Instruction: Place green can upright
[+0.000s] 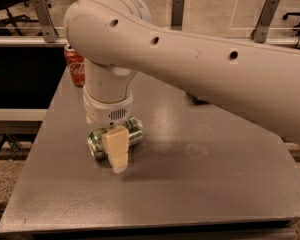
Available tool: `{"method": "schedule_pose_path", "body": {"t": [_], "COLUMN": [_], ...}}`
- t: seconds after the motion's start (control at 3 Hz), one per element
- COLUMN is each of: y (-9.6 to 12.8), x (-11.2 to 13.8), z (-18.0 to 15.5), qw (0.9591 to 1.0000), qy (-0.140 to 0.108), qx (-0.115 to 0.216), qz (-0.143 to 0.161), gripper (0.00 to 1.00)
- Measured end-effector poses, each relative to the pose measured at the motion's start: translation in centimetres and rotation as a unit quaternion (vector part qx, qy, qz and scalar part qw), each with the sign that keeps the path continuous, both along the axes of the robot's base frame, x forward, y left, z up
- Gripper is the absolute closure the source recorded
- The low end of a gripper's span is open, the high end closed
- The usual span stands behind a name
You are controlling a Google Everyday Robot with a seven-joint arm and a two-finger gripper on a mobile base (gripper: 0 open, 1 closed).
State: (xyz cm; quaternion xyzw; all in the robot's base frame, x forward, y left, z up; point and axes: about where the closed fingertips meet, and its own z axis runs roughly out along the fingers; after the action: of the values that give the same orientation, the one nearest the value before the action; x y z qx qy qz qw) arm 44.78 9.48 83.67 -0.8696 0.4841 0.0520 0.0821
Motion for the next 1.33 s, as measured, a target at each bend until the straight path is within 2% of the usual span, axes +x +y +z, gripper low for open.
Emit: {"method": "schedule_pose_path", "body": {"t": [0.67,1.0,1.33], "y": [-0.6,-1.0,-1.1], "x": [0.3,0.7,1.5], "z": [1.5,3.9,7.0], "qw": [0.9997,0.9975,0.9884], "qy": [0.022,0.049,0.094], "qx": [0.014,0.051,0.115], "qz": [-0.002,-0.011,-0.029], "gripper": [0.64,0.88,1.0]}}
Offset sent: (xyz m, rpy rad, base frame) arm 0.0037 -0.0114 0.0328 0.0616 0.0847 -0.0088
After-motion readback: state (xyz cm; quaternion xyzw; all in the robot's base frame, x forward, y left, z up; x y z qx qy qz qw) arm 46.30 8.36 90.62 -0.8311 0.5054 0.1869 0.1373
